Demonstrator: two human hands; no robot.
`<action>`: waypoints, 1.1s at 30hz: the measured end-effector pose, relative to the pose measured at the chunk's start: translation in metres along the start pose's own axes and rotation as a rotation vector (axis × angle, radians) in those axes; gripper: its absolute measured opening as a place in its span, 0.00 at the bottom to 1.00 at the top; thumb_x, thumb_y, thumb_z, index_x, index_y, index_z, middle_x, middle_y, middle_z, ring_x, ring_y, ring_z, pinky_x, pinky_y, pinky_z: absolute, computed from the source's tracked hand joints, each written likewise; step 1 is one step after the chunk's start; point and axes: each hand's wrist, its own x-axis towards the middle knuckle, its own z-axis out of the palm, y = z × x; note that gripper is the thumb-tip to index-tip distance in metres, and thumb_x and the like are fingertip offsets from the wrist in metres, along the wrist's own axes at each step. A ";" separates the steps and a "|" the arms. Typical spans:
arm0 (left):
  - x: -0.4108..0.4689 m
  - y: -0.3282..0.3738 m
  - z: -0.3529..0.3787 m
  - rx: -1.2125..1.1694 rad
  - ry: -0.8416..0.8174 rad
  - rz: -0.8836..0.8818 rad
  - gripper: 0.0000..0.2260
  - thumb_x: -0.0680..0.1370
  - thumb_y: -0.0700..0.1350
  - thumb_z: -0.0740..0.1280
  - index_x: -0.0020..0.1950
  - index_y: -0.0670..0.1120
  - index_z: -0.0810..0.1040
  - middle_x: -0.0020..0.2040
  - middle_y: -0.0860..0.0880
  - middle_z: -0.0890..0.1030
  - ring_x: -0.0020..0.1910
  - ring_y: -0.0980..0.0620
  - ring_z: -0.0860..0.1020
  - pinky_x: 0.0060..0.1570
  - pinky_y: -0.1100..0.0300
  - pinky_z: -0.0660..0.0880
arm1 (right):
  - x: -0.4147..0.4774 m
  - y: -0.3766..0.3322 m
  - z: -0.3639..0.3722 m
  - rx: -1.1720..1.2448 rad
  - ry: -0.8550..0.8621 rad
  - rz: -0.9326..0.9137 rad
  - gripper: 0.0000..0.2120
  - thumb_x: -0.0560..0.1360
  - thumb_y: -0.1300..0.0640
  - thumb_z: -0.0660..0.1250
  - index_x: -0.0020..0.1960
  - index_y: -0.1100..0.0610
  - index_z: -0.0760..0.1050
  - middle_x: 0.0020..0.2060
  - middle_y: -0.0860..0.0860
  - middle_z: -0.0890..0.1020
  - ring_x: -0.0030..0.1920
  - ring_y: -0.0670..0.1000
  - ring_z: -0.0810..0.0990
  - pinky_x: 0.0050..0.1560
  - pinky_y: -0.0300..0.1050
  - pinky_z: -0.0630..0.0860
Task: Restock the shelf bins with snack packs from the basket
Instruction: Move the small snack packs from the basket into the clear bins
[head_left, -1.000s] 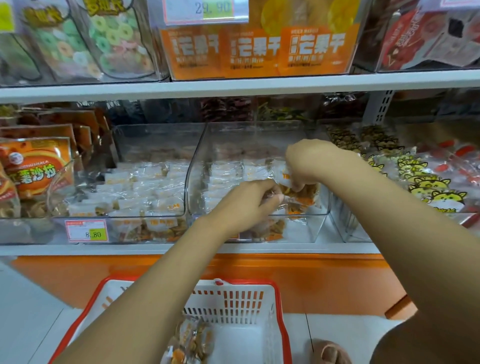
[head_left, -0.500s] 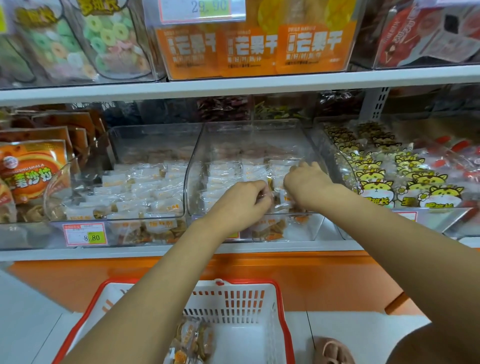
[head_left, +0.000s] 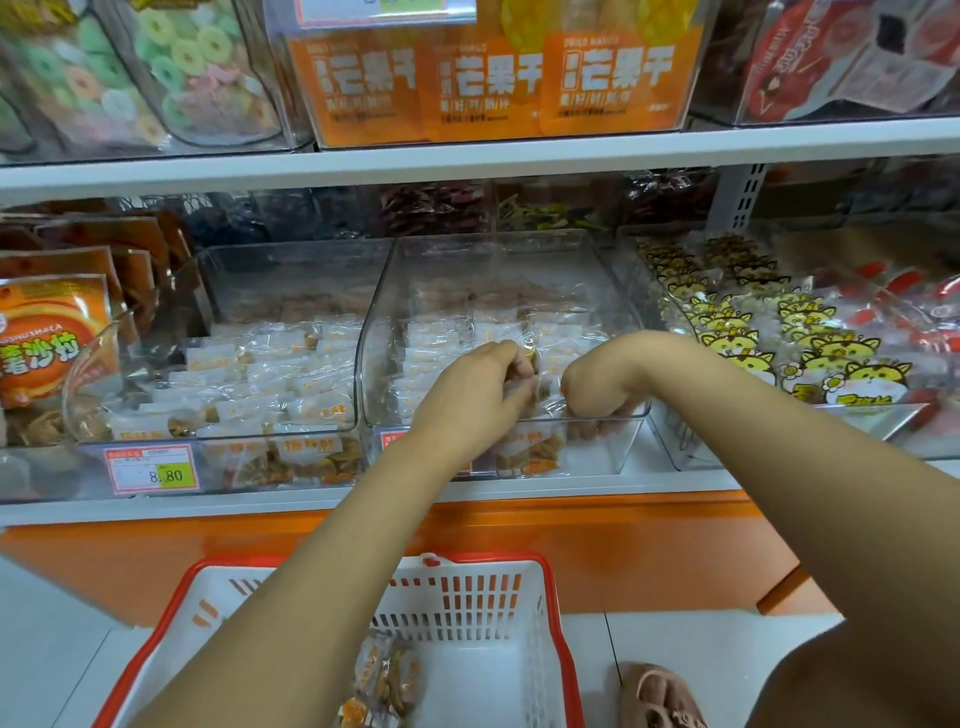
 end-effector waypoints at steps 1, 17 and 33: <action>0.000 0.000 0.000 -0.004 0.007 0.008 0.03 0.78 0.45 0.66 0.50 0.49 0.76 0.49 0.51 0.78 0.48 0.52 0.76 0.46 0.59 0.71 | 0.003 0.000 0.000 -0.004 -0.010 0.008 0.07 0.78 0.66 0.61 0.55 0.64 0.74 0.50 0.59 0.78 0.48 0.56 0.78 0.56 0.50 0.78; -0.043 0.010 -0.006 -0.142 0.409 0.222 0.07 0.78 0.45 0.64 0.43 0.44 0.75 0.41 0.53 0.72 0.42 0.58 0.69 0.44 0.70 0.66 | -0.064 -0.004 0.012 0.106 0.884 -0.301 0.17 0.77 0.48 0.63 0.34 0.57 0.70 0.30 0.52 0.74 0.34 0.52 0.73 0.34 0.44 0.66; -0.224 -0.136 0.036 0.207 -0.350 -0.630 0.18 0.79 0.44 0.62 0.29 0.48 0.66 0.27 0.50 0.68 0.27 0.53 0.67 0.30 0.59 0.65 | 0.052 0.000 0.231 0.629 0.442 -0.046 0.10 0.80 0.52 0.60 0.42 0.53 0.74 0.37 0.46 0.78 0.36 0.45 0.77 0.37 0.35 0.72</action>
